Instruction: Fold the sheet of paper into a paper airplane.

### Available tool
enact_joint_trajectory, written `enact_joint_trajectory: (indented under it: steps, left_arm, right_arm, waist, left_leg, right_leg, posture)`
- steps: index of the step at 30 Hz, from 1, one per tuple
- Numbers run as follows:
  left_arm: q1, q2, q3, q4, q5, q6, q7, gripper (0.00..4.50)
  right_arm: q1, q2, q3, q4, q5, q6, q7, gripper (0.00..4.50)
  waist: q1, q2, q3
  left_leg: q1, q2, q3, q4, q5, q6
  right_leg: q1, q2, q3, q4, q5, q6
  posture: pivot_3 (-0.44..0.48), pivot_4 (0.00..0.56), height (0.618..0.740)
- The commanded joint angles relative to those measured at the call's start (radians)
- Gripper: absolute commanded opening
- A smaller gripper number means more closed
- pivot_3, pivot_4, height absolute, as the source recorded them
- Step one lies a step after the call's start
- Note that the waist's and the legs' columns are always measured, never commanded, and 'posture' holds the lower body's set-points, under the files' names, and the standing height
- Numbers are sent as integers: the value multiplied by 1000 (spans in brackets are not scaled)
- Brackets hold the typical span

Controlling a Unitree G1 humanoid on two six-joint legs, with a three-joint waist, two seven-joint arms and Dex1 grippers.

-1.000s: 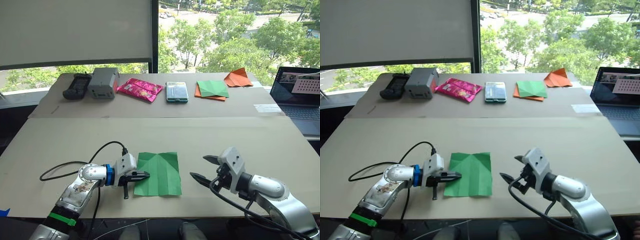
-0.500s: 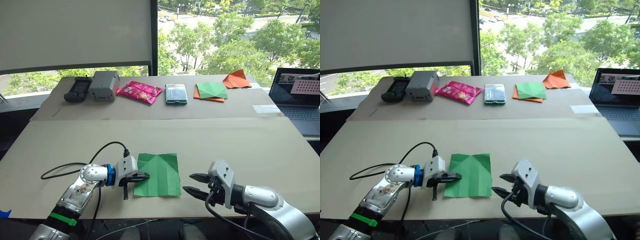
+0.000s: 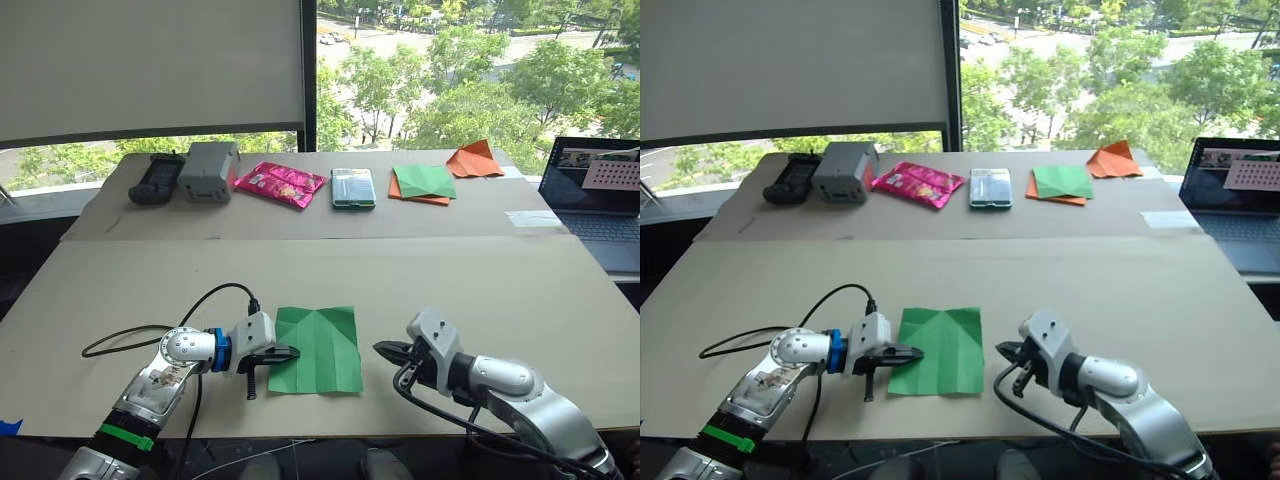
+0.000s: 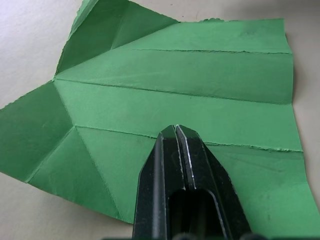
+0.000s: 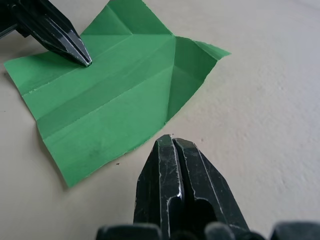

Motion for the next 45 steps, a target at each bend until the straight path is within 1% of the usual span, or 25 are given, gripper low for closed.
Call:
enact_joint_trajectory:
  steps: [1, 4, 6, 9, 14, 19, 21, 24, 28, 31, 33, 39, 42, 45]
  left_arm:
    - [18, 12, -42, 42, 47, 16, -17, 0]
    - [14, 13, -41, 40, 45, 20, -18, 0]
    - [14, 12, -43, 36, 46, 22, -18, 0]
    - [16, 12, -45, 28, 46, 27, -20, 0]
    - [30, 33, -33, 5, 38, 36, -31, 0]
    - [31, 53, -26, 4, 34, 37, -42, 0]
    - [26, 55, -26, 5, 33, 40, -46, 0]
    - [24, 59, -28, 9, 35, 37, -53, 0]
    - [15, 58, -30, 17, 36, 36, -60, 0]
    - [7, 56, -32, 27, 39, 31, -65, 0]
    - [-1, 53, -33, 36, 38, 29, -69, 0]
    - [-22, 40, -38, 62, 43, 18, -76, 0]
    - [-28, 39, -38, 71, 44, 13, -79, 0]
    - [-33, 37, -37, 76, 45, 11, -79, 0]
  right_arm:
    - [10, -13, -31, -50, 44, -4, 43, 27]
    - [54, -21, -47, -158, 201, 85, 103, 27]
    - [85, -39, -4, -214, 262, 144, 130, 27]
    - [93, -9, 67, -208, 227, 154, 79, 27]
    - [121, 33, 158, -179, 123, 125, -10, 27]
    - [161, 64, 184, -156, 64, 109, -73, 27]
    - [175, 72, 193, -139, 15, 85, -107, 27]
    - [195, 88, 190, -117, -34, 53, -150, 27]
    - [231, 114, 150, -89, -89, 0, -213, 27]
    - [264, 145, 120, -87, -89, -25, -242, 27]
    - [290, 164, 113, -71, -103, -51, -260, 27]
    - [316, 267, 87, -10, -103, -173, -298, 27]
    - [311, 311, 79, 12, -87, -208, -299, 27]
    - [292, 384, 57, 41, -56, -241, -314, 27]
  waist:
    - [2, 1, -1]
    - [2, 2, -1]
    - [1, 2, -1]
    - [-1, 0, -2]
    - [-1, -1, -4]
    - [-3, -2, -5]
    - [-5, -2, -5]
    - [-5, -3, -6]
    - [-4, -4, -6]
    - [0, -4, -6]
    - [2, -4, -7]
    - [2, -4, -7]
    - [3, -4, -8]
    - [2, -4, -7]
  left_leg:
    - [0, 0, 0, 0, 0, 0]
    - [-1, 0, 0, 0, 0, 0]
    - [-1, 0, 0, 0, 0, 0]
    - [1, 0, -1, 0, 0, 0]
    - [1, 0, 0, 0, 0, 0]
    - [1, 1, 0, -1, -1, -1]
    - [1, 1, 0, -1, -1, -1]
    - [1, 1, 0, -1, -1, -1]
    - [2, 1, 0, -1, -1, -2]
    - [1, 1, 0, -1, -5, -8]
    - [1, 1, 0, -1, -5, -8]
    - [1, 1, 0, -1, -5, -8]
    - [1, 1, 0, -1, -5, -8]
    - [1, 2, 0, -1, -5, -8]
  right_leg:
    - [0, 0, 0, 0, 0, 0]
    - [1, 0, 0, 0, -1, 1]
    - [4, 0, 0, 1, -1, 1]
    - [2, 0, 0, 1, -1, 0]
    - [0, 0, 0, 0, -1, 0]
    - [-1, 0, 0, 0, -2, -1]
    - [-1, 0, 0, 0, -2, -1]
    - [-1, 0, 0, 0, -2, -1]
    - [-1, 0, 0, 0, -2, -1]
    - [-1, 0, 0, 0, -2, -1]
    - [-1, 0, 0, 0, -2, -1]
    - [-1, 0, 0, 0, -2, -1]
    - [-1, 0, 0, 0, -2, -1]
    - [-1, 0, -1, 0, -2, -1]
  posture:
    - [0, 150, 740]
    - [0, 150, 740]
    - [0, 150, 740]
    - [0, 150, 740]
    - [0, 150, 740]
    - [0, 150, 740]
    - [0, 150, 740]
    - [0, 150, 740]
    - [0, 150, 740]
    - [0, 150, 740]
    - [0, 150, 740]
    - [0, 150, 740]
    - [0, 150, 740]
    - [0, 150, 740]
